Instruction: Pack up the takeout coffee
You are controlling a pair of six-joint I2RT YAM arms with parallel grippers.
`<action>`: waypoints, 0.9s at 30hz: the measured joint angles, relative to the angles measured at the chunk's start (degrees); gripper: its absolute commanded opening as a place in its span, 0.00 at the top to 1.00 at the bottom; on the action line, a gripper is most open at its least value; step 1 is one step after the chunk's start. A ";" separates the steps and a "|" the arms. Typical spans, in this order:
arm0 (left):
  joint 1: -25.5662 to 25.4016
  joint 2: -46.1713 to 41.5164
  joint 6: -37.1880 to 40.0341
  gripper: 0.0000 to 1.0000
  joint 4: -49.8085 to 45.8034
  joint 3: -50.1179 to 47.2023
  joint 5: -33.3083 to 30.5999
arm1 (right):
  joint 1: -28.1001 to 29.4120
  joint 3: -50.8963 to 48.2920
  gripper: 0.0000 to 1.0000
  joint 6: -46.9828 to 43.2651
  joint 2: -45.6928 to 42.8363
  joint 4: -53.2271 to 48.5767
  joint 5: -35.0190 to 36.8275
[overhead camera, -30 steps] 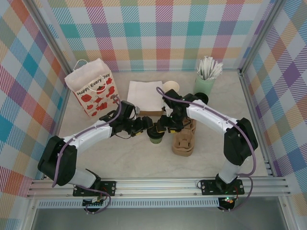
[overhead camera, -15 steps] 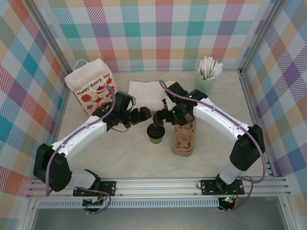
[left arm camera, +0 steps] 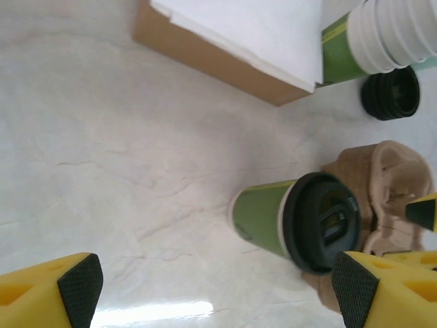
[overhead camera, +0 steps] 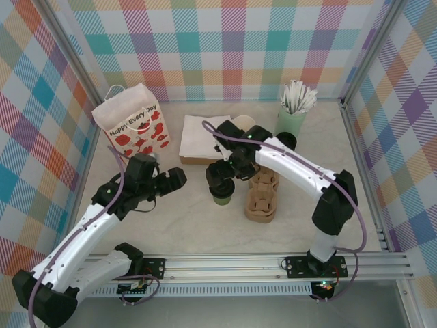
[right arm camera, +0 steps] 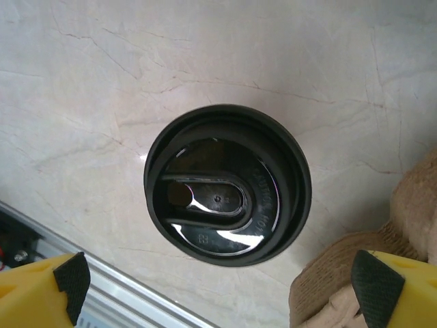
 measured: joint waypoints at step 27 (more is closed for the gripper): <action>0.11 -3.85 -0.70 0.10 -4.24 -4.13 -1.05 | 4.50 9.57 0.00 -3.15 13.40 -8.66 8.35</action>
